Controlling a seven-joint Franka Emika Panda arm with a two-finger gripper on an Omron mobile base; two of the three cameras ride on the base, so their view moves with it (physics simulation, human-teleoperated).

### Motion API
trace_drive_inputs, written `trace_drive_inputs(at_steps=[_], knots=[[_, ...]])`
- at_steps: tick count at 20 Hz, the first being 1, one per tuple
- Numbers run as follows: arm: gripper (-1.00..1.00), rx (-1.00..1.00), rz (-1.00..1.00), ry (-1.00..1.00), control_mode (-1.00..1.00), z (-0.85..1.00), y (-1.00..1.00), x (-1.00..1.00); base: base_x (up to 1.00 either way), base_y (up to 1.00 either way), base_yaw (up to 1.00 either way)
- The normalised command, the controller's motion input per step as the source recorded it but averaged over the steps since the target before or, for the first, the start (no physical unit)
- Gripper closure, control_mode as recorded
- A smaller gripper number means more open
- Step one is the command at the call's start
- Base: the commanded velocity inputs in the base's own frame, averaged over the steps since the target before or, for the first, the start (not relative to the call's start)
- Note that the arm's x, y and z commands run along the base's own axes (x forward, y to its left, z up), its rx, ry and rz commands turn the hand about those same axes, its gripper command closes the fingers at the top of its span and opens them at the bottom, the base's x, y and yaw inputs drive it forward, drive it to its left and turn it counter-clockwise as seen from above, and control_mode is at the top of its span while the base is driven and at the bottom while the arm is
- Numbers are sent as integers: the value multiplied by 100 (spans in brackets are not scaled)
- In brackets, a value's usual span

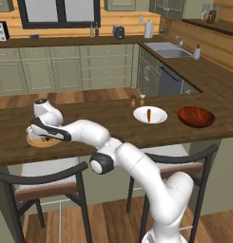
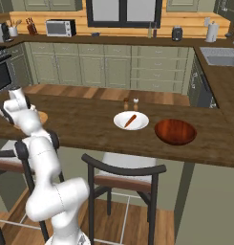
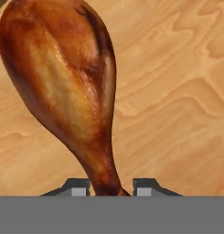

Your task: Pick the chicken drumstick and carrot from their plates and place them in the bowl. Then put the bowl in the fridge.

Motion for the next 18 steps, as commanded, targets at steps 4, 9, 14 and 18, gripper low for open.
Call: trace_drive_inputs(at_steps=[4,9,14,18], knots=[[100,5,0,0,-100,18,-76,-88,0,0,0],[100,12,-1,-1,-100,39,-100,-88,0,0,0],[100,10,-9,-1,-100,45,-100,-48,0,0,0],[100,16,-11,0,-100,34,-100,-67,0,0,0]])
